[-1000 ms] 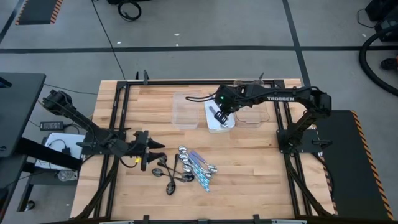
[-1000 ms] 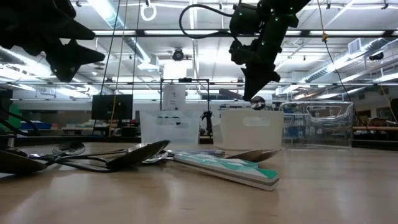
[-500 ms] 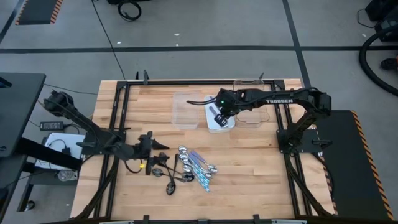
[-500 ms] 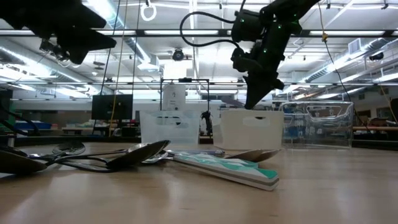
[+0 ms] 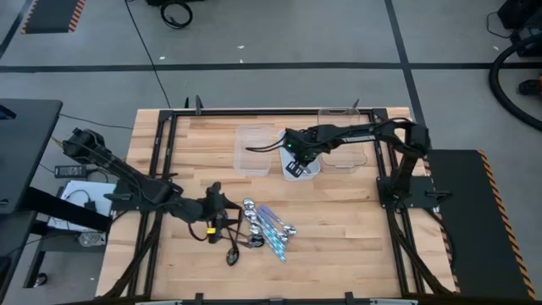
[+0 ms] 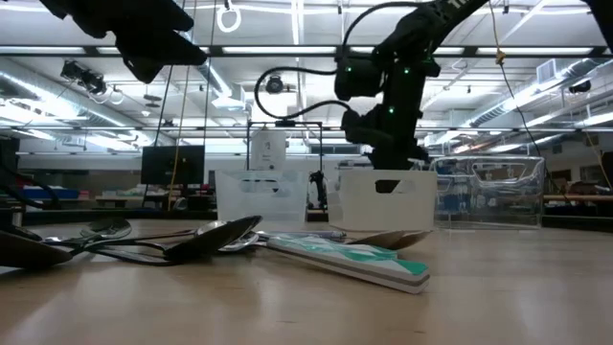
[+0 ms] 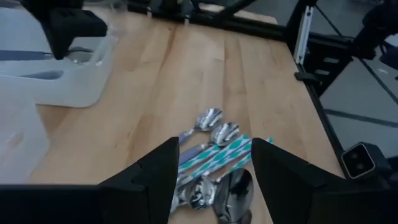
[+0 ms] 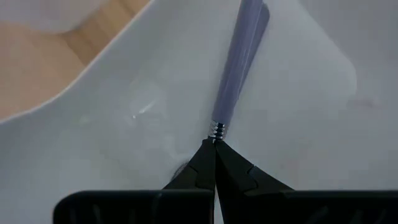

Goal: Sort silverware by color (type)
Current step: Put the violet spoon into the white bin, then put the black spoon into the left transparent bin

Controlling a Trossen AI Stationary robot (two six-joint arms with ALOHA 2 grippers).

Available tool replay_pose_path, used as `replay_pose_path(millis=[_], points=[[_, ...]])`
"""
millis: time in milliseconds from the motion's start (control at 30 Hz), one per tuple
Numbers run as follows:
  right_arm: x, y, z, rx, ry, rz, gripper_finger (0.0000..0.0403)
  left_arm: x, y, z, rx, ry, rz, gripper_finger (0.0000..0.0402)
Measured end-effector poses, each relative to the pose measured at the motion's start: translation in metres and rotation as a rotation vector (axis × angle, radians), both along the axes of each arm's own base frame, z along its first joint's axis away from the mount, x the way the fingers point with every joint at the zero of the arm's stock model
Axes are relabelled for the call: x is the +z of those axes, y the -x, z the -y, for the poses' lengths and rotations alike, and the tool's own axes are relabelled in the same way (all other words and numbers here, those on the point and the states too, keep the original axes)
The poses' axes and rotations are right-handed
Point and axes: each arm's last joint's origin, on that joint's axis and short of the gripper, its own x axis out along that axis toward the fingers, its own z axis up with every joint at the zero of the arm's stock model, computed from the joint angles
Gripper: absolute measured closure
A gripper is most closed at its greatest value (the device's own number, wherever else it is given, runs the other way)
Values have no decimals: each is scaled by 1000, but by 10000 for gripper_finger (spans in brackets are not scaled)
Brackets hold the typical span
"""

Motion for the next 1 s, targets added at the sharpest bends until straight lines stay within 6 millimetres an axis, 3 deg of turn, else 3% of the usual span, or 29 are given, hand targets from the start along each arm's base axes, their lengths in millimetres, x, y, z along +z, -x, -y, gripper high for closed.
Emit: replay_pose_path(millis=[167, 467, 600, 800, 1000], points=[[-4, -2, 2, -4, -7, -18, 381, -9, -6, 1, -31, -14, -72, 194], [5, -1, 3, 38, 13, 10, 281, -33, -29, 6, -93, -43, -207, 194], [20, -3, 1, 73, 43, 56, 252, -37, -47, 13, -118, -112, -262, 194], [45, 0, -11, 167, 107, 134, 248, -36, -77, 14, -146, -92, -366, 194], [66, 7, -41, 252, 236, 202, 251, -33, -109, 12, -159, -72, -442, 194]])
